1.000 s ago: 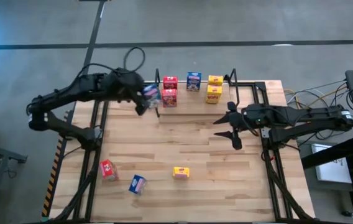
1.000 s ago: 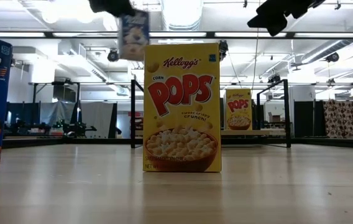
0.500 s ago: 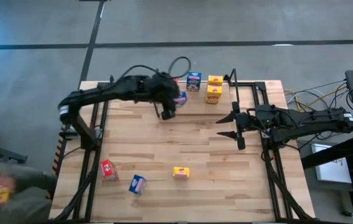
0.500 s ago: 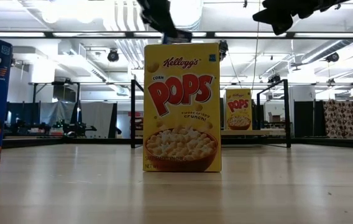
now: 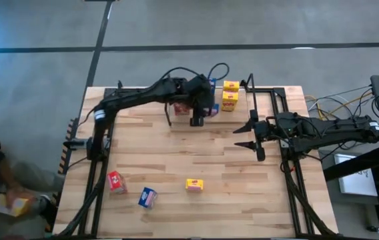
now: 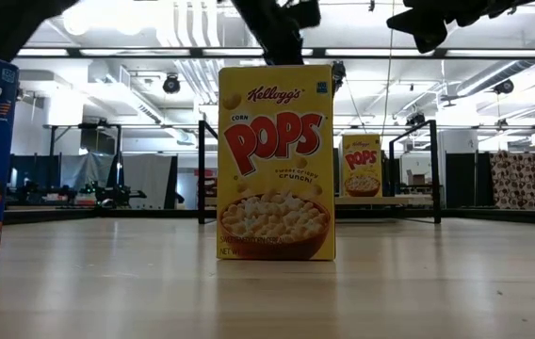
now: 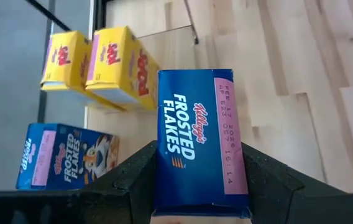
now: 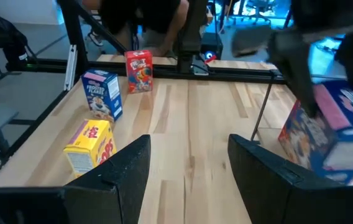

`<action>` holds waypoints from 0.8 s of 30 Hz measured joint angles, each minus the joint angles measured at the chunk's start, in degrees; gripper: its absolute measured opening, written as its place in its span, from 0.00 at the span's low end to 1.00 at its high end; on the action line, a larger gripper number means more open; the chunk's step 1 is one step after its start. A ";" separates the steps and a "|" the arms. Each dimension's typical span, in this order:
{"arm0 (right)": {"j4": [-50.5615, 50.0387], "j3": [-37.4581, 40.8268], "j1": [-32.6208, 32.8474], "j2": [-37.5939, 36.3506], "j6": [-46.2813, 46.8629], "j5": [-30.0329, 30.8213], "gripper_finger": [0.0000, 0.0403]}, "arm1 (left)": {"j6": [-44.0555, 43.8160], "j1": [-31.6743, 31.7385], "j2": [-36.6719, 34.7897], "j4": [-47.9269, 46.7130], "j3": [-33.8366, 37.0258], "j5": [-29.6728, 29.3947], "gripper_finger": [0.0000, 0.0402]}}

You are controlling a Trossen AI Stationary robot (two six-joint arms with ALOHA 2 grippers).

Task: Stack cereal on shelf
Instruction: Put the top blue cereal box on the shelf aligned with the other blue cereal box

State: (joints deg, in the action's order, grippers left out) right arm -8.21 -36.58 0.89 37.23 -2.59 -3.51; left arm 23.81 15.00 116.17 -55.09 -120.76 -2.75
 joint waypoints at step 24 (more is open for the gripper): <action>-0.02 0.13 0.00 0.02 0.05 0.02 0.51 | 1.01 9.70 8.58 7.89 -0.18 8.43 0.44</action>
State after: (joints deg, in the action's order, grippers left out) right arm -8.23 -36.45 0.89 37.26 -2.54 -3.49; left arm 24.82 24.70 124.75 -47.20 -120.95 5.67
